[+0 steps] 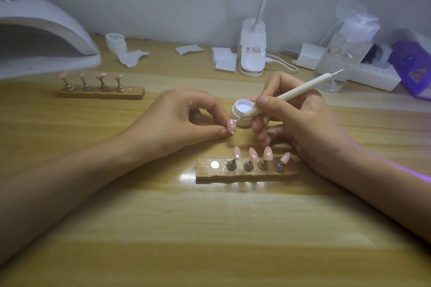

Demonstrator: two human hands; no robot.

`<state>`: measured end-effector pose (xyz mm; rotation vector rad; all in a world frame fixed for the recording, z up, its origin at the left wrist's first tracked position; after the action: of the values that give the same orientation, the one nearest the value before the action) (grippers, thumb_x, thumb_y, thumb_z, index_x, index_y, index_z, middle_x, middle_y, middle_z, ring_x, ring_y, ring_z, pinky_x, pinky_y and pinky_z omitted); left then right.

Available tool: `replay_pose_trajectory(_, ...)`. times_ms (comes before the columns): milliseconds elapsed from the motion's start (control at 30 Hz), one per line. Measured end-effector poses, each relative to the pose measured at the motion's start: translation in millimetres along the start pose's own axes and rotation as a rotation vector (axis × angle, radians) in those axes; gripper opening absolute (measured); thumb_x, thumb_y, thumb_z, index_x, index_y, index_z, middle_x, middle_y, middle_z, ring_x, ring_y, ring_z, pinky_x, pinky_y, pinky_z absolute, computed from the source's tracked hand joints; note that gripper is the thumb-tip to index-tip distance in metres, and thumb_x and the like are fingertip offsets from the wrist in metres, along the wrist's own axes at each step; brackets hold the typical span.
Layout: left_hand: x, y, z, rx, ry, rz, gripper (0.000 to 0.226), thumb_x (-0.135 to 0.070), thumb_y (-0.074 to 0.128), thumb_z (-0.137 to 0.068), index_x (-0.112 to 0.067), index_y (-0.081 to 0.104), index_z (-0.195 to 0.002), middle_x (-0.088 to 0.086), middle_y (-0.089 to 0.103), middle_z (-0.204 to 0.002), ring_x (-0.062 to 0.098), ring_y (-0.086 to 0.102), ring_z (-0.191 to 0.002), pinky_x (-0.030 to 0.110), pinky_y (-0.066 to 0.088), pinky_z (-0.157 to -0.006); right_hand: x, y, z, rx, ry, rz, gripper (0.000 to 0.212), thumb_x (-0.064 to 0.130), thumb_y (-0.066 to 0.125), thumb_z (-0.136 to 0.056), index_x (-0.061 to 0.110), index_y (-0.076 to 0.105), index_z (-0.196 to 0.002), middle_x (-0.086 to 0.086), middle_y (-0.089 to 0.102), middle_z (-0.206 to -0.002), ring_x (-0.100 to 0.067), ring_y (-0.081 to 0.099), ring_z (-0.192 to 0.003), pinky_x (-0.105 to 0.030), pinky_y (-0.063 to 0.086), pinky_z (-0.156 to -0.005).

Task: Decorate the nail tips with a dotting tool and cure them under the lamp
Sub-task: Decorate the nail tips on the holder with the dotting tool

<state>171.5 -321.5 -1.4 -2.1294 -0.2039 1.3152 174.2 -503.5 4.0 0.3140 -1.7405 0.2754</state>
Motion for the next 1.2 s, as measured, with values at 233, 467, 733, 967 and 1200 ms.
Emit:
replay_pose_trajectory(233, 0.2, -0.5, 0.3, 0.003, -0.013, -0.008, 0.027, -0.009, 0.080, -0.079, -0.033, 0.070, -0.071, -0.029, 0.064, -0.067, -0.014, 0.056, -0.058, -0.002, 0.036, -0.058, 2.9, 0.3, 0.4, -0.006, -0.059, -0.012, 0.022, 0.014, 0.060, -0.088, 0.022, 0.055, -0.068, -0.009, 0.064, -0.064, -0.018, 0.058, -0.053, -0.023, 0.046, -0.045)
replay_pose_trajectory(467, 4.8, -1.6, 0.1, 0.013, -0.040, -0.028, 0.022, -0.022, 0.081, -0.078, -0.041, 0.072, -0.071, -0.025, 0.067, -0.073, 0.001, 0.044, -0.054, 0.008, 0.035, -0.054, 4.3, 0.4, 0.1, -0.019, -0.096, -0.022, 0.025, 0.014, 0.060, -0.089, 0.025, 0.056, -0.067, -0.007, 0.065, -0.064, -0.017, 0.059, -0.052, -0.023, 0.046, -0.046)
replay_pose_trajectory(733, 3.7, -1.9, 0.0, 0.022, -0.040, -0.021, 0.026, -0.017, 0.081, -0.079, -0.039, 0.071, -0.069, -0.027, 0.066, -0.071, 0.003, 0.040, -0.055, 0.008, 0.033, -0.052, 0.0, -0.1, -0.4, -0.006, -0.029, -0.011, 0.020, 0.014, 0.060, -0.089, 0.019, 0.054, -0.071, -0.010, 0.064, -0.065, -0.018, 0.058, -0.053, -0.024, 0.047, -0.046)
replay_pose_trajectory(967, 3.0, -1.8, 0.5, 0.023, -0.053, -0.013, 0.023, -0.017, 0.080, -0.078, -0.037, 0.072, -0.070, -0.026, 0.067, -0.072, 0.002, 0.041, -0.055, 0.008, 0.034, -0.053, -2.9, -0.2, -1.2, -0.001, 0.008, 0.012, 0.019, 0.008, 0.059, -0.094, 0.011, 0.051, -0.077, -0.009, 0.063, -0.062, -0.018, 0.058, -0.051, -0.024, 0.049, -0.047)
replay_pose_trajectory(1200, 2.7, -2.3, 0.5, 0.018, -0.061, -0.025, 0.022, -0.021, 0.081, -0.077, -0.039, 0.071, -0.069, -0.025, 0.065, -0.071, 0.010, 0.039, -0.056, 0.015, 0.033, -0.052, -3.3, -0.6, -1.4, 0.002, 0.010, 0.025, 0.018, 0.008, 0.058, -0.094, 0.011, 0.051, -0.078, -0.007, 0.063, -0.061, -0.018, 0.058, -0.051, -0.023, 0.049, -0.048)
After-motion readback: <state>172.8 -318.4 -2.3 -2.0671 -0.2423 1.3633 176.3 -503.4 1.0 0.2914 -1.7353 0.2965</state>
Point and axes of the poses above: each hand's wrist, its own z-axis away from the middle knuckle, its own y-axis out of the palm, x = y × z, the point moved 3 cm from there along -z, towards the middle knuckle
